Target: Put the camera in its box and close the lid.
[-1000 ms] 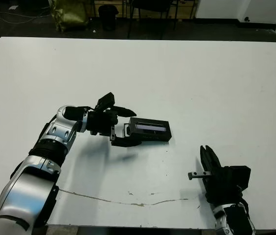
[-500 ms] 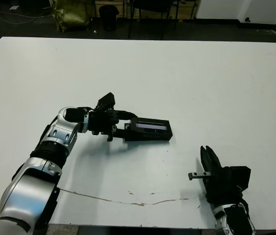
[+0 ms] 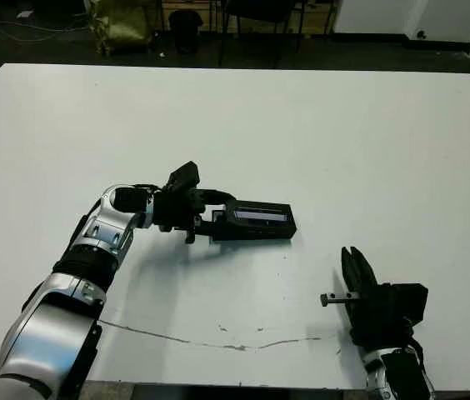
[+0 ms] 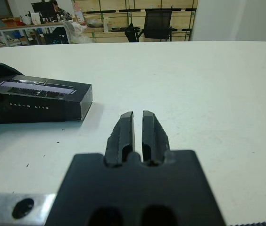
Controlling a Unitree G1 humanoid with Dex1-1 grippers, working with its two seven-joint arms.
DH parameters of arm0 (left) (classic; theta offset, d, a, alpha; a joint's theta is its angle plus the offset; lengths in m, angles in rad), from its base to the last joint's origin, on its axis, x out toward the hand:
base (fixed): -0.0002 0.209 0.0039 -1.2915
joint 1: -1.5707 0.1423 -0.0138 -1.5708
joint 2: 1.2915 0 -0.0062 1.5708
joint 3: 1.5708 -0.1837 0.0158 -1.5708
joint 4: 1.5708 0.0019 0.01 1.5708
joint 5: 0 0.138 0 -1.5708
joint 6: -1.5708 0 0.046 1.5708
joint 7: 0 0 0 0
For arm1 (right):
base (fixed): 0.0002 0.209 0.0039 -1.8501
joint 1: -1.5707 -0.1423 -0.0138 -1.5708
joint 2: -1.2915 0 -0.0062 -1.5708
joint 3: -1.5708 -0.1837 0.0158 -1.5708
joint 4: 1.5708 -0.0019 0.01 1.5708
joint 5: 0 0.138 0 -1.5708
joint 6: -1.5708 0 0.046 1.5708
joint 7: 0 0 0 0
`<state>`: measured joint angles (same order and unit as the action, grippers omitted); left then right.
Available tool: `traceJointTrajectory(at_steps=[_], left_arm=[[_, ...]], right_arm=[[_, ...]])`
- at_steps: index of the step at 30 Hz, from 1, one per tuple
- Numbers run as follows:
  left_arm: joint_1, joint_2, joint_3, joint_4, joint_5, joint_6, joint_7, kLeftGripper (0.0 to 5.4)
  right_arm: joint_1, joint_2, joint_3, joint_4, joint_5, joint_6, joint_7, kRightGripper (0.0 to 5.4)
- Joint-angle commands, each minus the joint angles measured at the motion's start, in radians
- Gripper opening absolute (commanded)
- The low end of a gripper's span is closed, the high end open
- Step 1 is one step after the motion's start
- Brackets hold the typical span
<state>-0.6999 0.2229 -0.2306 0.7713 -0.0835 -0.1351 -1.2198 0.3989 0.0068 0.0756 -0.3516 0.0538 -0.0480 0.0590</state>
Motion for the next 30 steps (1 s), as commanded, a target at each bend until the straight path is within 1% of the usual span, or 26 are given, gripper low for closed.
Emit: traceJointTrajectory(at_steps=[1,5,9,10,15,18,20,22,27,30], left_arm=[[-0.012,0.024,-0.019,0.028,0.032,0.032,-0.014,2.20],[-0.041,0.040,-0.029,0.026,0.043,0.041,-0.033,2.20],[-0.067,0.059,-0.041,0.023,0.062,0.048,-0.047,2.20],[-0.073,0.064,-0.044,0.023,0.067,0.049,-0.050,2.19],[-0.100,0.086,-0.056,0.030,0.086,0.065,-0.069,2.09],[-0.112,0.098,-0.064,0.033,0.095,0.073,-0.079,2.09],[-0.119,0.107,-0.067,0.036,0.099,0.082,-0.083,2.09],[-0.120,0.113,-0.066,0.042,0.099,0.091,-0.087,2.09],[-0.108,0.120,-0.057,0.057,0.092,0.087,-0.088,2.09],[-0.096,0.125,-0.053,0.057,0.089,0.081,-0.082,2.09]], right_arm=[[0.005,-0.003,-0.008,0.023,0.009,-0.002,0.004,0.00],[0.013,0.000,-0.001,0.003,-0.002,0.015,-0.008,0.00],[0.007,0.001,-0.005,0.014,0.001,0.016,-0.011,0.00],[0.009,0.001,-0.004,0.006,-0.004,0.029,-0.017,0.00],[0.009,-0.005,-0.004,0.026,0.006,-0.017,-0.003,0.00],[0.008,-0.006,-0.006,0.034,0.008,-0.022,-0.001,0.00],[0.011,-0.005,-0.003,0.018,0.002,0.000,-0.009,0.00],[0.014,-0.005,-0.001,0.009,0.000,0.006,-0.011,0.00],[0.005,-0.010,-0.007,0.035,0.004,-0.024,-0.002,0.00],[0.004,-0.013,-0.007,0.034,0.003,-0.022,0.001,0.00]])
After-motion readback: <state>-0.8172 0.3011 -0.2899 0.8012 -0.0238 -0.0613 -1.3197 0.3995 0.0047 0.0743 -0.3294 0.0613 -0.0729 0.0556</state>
